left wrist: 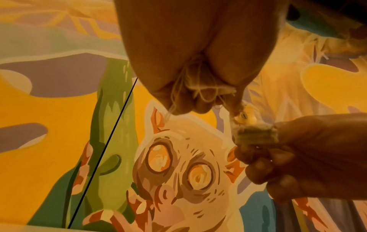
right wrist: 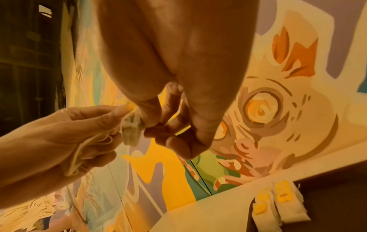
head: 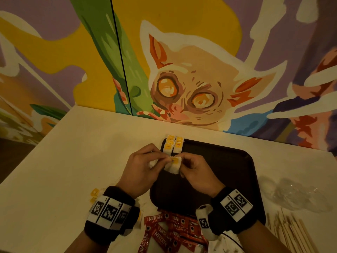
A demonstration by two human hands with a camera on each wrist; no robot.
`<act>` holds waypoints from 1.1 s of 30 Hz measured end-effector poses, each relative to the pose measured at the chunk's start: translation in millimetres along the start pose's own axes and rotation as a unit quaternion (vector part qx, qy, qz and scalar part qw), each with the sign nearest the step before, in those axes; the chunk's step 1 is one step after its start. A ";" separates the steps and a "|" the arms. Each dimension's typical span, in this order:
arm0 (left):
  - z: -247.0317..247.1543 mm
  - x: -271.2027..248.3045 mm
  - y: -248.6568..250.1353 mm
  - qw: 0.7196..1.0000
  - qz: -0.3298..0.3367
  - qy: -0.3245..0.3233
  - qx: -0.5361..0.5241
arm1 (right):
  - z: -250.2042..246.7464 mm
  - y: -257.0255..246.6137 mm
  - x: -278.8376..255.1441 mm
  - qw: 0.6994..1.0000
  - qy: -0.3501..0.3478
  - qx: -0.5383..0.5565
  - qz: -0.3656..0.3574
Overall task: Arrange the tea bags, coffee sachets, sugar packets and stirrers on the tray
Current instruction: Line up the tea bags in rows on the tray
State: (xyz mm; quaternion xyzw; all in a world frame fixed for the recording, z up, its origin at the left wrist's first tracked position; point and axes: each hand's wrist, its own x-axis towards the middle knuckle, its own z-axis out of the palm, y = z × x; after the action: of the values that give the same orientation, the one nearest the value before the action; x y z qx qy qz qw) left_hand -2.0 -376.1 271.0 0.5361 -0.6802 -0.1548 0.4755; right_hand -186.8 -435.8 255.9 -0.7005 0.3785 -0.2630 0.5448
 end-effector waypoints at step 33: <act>10.2 -14.2 -50.7 0.974 -0.218 0.016 0.068 | -4.7 121.1 110.7 0.929 0.177 -0.099 0.308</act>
State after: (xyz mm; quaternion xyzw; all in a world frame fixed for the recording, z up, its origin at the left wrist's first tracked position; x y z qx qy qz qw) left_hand 18.8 -385.8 222.6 0.7046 -0.5483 -0.1997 0.4038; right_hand -156.3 -543.4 135.8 -0.5415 0.6902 -0.1634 0.4513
